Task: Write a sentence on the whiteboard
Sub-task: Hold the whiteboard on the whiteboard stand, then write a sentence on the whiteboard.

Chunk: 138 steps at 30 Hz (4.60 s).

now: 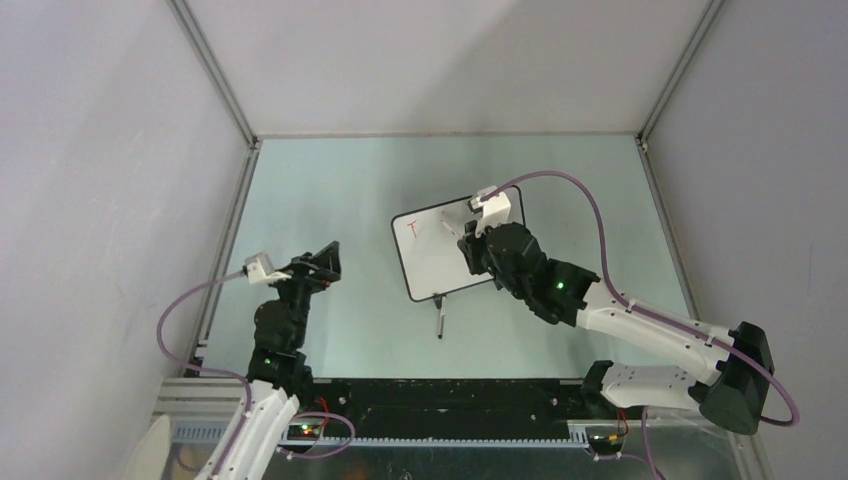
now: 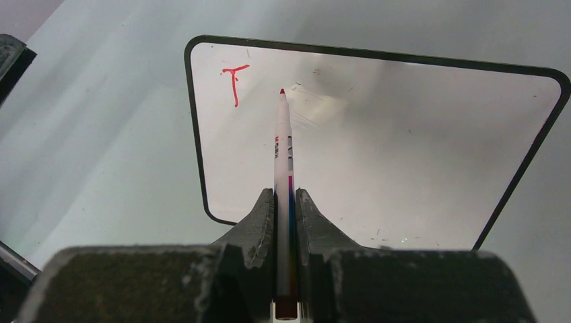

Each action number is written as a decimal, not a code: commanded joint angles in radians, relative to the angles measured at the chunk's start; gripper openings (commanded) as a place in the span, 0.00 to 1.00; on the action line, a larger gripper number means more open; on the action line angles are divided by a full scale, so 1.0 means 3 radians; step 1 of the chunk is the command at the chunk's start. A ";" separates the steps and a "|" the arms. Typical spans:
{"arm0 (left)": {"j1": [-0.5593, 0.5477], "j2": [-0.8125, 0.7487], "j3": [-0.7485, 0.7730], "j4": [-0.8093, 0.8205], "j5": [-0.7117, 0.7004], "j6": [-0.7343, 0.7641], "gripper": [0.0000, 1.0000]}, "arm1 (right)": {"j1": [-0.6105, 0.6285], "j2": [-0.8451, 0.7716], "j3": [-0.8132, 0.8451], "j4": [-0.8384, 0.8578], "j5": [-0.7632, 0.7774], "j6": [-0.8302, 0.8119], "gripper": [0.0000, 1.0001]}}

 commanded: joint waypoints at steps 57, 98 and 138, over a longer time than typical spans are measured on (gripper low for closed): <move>-0.0706 0.2785 0.0882 0.1477 0.1403 0.0350 0.66 | -0.0004 -0.0234 -0.0278 0.0496 0.0052 -0.0063 0.00; -0.0668 0.2744 0.0976 0.1112 0.1415 0.0633 0.21 | 0.0030 0.0062 -0.0227 0.0559 -0.0379 -0.0056 0.00; -0.0778 0.2739 0.1004 0.1077 0.1380 0.0730 0.14 | 0.0043 0.0551 0.0252 0.0277 -0.0237 0.0054 0.00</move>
